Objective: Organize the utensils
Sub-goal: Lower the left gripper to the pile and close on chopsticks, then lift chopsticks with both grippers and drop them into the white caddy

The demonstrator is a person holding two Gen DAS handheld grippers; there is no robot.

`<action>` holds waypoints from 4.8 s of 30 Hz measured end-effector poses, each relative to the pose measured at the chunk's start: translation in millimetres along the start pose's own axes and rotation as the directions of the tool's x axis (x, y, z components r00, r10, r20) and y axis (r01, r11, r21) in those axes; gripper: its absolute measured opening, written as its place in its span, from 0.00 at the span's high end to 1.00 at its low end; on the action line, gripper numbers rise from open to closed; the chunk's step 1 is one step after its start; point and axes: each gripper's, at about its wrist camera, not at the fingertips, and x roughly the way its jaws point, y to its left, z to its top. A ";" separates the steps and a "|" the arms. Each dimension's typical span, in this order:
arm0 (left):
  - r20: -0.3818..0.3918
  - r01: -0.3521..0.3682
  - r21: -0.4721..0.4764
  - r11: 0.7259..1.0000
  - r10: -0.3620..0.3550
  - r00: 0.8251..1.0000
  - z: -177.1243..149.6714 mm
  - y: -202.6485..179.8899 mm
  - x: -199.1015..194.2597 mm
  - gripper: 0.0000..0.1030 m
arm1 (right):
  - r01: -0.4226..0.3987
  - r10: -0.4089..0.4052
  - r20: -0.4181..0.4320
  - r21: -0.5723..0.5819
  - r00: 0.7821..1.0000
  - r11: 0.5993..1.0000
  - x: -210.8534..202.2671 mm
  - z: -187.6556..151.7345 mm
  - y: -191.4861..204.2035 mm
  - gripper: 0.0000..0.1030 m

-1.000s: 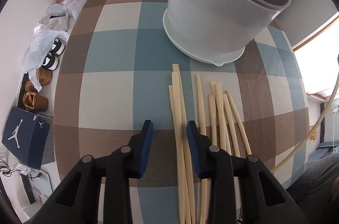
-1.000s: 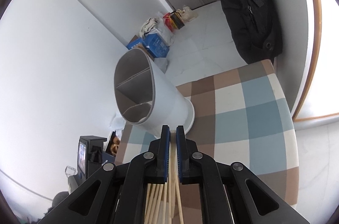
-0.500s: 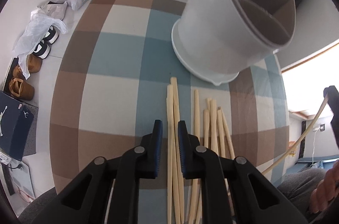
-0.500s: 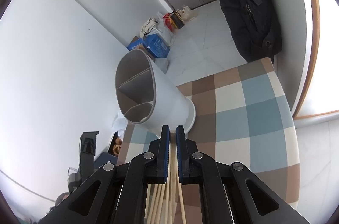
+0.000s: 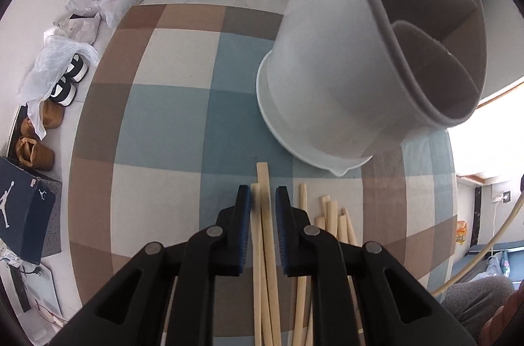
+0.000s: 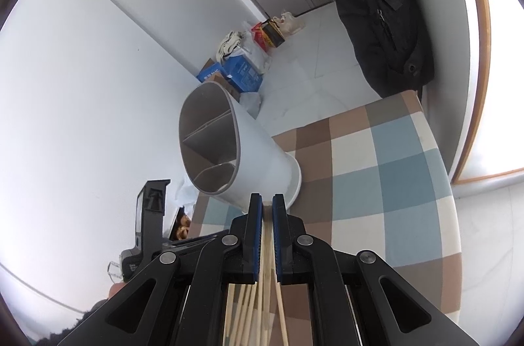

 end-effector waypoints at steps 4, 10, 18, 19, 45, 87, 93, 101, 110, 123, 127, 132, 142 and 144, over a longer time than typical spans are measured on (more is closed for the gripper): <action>-0.008 0.009 -0.037 0.999 -0.009 1.000 2.3 7.5 2.9 0.90 | -0.001 0.001 -0.001 -0.002 1.000 1.000 0.7 0.8 0.9 0.95; 0.034 -0.003 -0.044 0.999 0.004 0.999 3.6 13.0 -7.3 0.99 | 0.003 -0.003 -0.001 0.000 1.000 1.000 1.5 0.9 1.6 0.95; 0.034 0.062 -0.064 0.996 -0.060 0.998 -0.4 10.6 -11.7 0.99 | 0.014 -0.014 0.000 -0.001 1.000 1.000 1.7 -2.4 3.0 0.95; 0.025 0.053 -0.062 0.997 -0.051 0.998 0.4 10.0 -11.6 0.99 | 0.015 -0.015 0.000 -0.003 1.000 1.000 1.4 -3.4 3.4 0.95; -0.017 -0.044 0.025 0.999 0.044 0.999 -8.2 -4.2 -5.2 0.85 | 0.012 -0.012 0.002 0.004 1.000 1.000 1.2 -2.7 3.6 0.94; 0.423 0.013 0.092 0.996 -0.051 0.905 -20.9 -27.0 -129.4 1.00 | 0.086 -0.062 0.122 -0.203 0.991 0.975 -21.8 3.9 87.5 0.95; 0.471 0.052 0.114 0.992 -0.100 0.876 -9.4 -30.4 -164.6 1.00 | 0.090 -0.056 0.145 -0.241 0.988 0.966 -29.3 18.0 111.6 0.95; 0.518 0.064 0.120 0.991 -0.117 0.847 23.1 -40.3 -208.6 1.00 | 0.101 -0.047 0.177 -0.312 0.983 0.945 -46.4 58.7 152.8 0.95; 0.590 0.064 0.132 0.989 -0.131 0.797 66.6 -53.3 -235.4 1.00 | 0.144 -0.056 0.256 -0.340 0.965 0.929 -54.9 129.7 175.0 0.95; 0.595 0.017 0.155 0.988 -0.107 0.797 101.6 -52.2 -181.7 1.00 | 0.193 -0.082 0.297 -0.369 0.951 0.909 -1.8 163.4 167.9 0.95; 0.558 0.047 0.171 0.984 -0.136 0.819 101.3 -40.2 -158.3 1.00 | 0.183 -0.084 0.271 -0.361 0.959 0.914 18.4 159.9 153.9 0.95; 0.482 0.111 0.230 0.967 -0.212 0.850 103.9 -45.2 -148.5 1.00 | 0.140 -0.065 0.220 -0.348 0.973 0.927 37.0 151.8 137.6 0.92; 0.470 0.147 0.198 0.969 -0.225 0.853 93.8 -30.7 -168.7 0.67 | 0.061 -0.018 0.211 -0.199 0.977 0.978 10.2 143.0 95.0 0.74; 0.475 0.146 0.178 0.973 -0.215 0.853 89.5 -28.9 -171.2 0.62 | 0.082 -0.040 0.238 -0.171 0.970 0.982 -4.2 137.2 86.0 0.61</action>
